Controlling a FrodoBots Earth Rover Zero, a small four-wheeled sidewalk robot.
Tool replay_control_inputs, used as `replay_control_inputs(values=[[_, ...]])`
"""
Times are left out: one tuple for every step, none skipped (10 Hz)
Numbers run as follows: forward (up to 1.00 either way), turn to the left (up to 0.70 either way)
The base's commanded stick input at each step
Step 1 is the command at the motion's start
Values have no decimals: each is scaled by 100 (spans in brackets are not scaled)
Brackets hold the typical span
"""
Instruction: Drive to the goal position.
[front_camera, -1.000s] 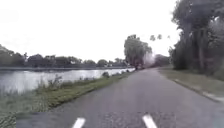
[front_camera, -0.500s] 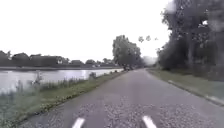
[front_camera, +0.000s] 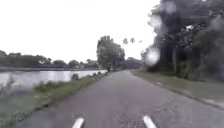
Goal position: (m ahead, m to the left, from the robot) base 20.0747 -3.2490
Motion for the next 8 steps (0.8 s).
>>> replay_control_inputs(values=[[85,0],[85,0],[85,0],[85,0],[85,0],[85,0],[85,0],[85,0]])
